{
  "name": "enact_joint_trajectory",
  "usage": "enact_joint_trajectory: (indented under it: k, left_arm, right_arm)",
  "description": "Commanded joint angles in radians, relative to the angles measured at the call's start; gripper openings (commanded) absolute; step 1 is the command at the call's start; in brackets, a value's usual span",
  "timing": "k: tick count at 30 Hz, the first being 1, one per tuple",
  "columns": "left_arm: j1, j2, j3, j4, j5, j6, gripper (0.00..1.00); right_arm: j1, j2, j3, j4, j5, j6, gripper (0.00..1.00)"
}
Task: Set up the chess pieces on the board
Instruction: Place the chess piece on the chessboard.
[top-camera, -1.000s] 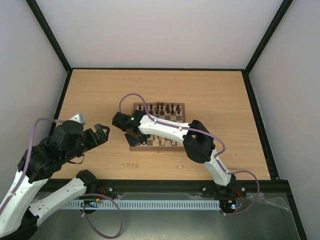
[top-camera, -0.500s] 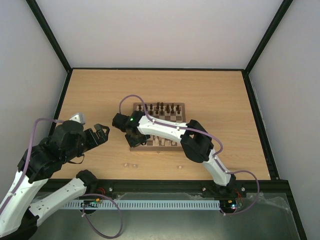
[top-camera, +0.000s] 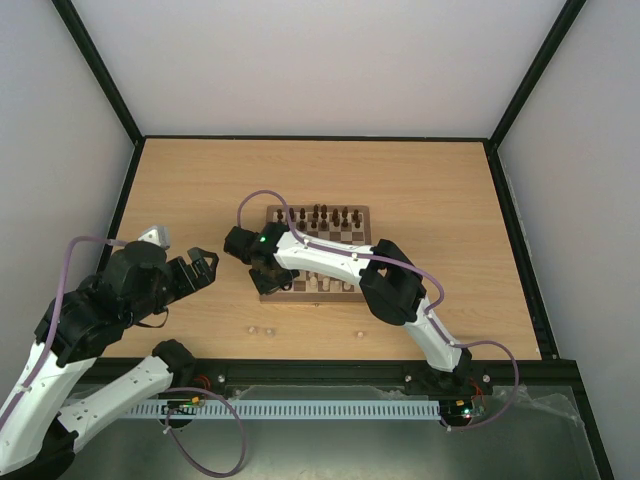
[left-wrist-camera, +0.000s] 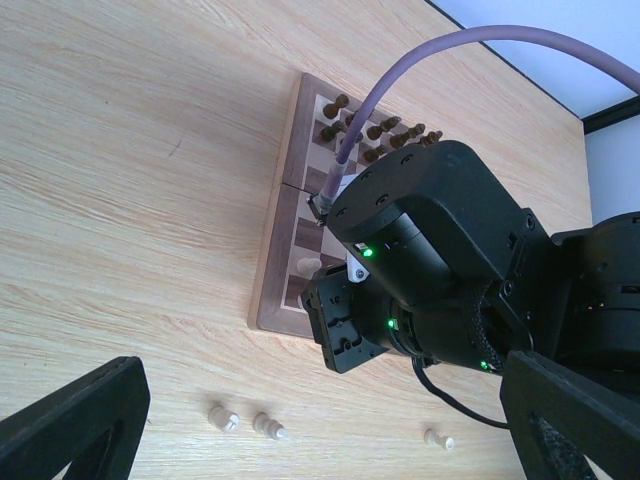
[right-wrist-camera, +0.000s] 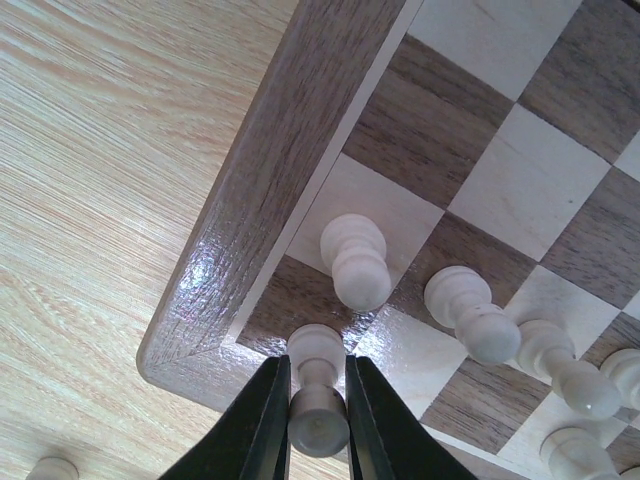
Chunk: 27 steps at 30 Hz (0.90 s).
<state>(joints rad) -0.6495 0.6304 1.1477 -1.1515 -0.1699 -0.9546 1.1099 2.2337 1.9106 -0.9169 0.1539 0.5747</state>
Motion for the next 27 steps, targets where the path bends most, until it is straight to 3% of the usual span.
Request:
enact_joint_trajectory:
  k: [1,27]
  left_arm:
    - [0.005,-0.008,0.001,-0.017,-0.017,-0.003,0.99]
    - [0.005,-0.013,-0.006,-0.022,-0.026,-0.004,0.99]
  right_arm:
    - [-0.005,0.025,0.025,-0.025,-0.006,-0.013,0.16]
    - [-0.005,0.011,0.029,-0.001,-0.017,-0.026,0.21]
